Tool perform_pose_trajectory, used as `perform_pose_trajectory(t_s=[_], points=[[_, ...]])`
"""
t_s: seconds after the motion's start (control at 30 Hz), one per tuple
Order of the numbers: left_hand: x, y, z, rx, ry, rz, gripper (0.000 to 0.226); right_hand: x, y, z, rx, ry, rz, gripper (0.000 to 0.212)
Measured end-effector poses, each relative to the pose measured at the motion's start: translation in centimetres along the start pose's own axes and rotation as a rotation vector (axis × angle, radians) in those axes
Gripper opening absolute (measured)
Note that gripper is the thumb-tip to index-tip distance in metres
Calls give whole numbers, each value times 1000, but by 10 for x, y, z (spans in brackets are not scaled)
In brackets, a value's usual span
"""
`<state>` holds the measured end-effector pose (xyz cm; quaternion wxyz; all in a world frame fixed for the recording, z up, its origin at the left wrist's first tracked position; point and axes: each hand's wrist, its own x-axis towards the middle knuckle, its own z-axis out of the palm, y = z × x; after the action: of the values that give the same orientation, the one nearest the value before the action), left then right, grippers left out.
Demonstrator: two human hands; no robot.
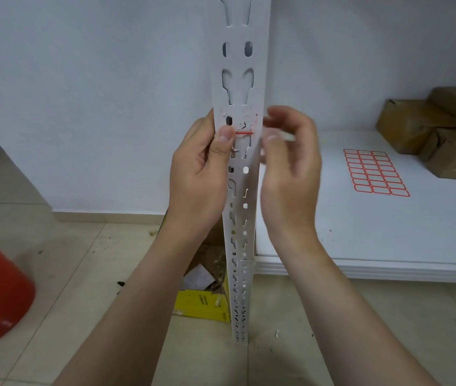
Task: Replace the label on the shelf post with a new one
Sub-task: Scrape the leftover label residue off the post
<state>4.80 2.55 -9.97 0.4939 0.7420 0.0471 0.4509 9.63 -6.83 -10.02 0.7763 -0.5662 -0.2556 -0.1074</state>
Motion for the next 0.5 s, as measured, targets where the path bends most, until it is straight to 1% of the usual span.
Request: perform_pose_trajectory(t_s=[0.07,0.1,0.13,0.2,0.33,0.5], points=[[-1,-2,0,-1,-3,0,35,4,-6,-5,98,153,-113,13],[-1,-3,0,-6,-4,1,35,7,-11,-8,179,192,-177,15],[-1,-3,1,-11,-7,4,36,8,-17,-11,250,201,-233,20],[0,-4,2,-21,-8,15,35,7,-27,-12,316,154,-313,27],[-1,-6,6,-94,20,3,34,-2,-34,-8,280,48,-295,38],[-3,-5,8,-95,35,12,38,-4,-41,-8,272,79,-250,40]])
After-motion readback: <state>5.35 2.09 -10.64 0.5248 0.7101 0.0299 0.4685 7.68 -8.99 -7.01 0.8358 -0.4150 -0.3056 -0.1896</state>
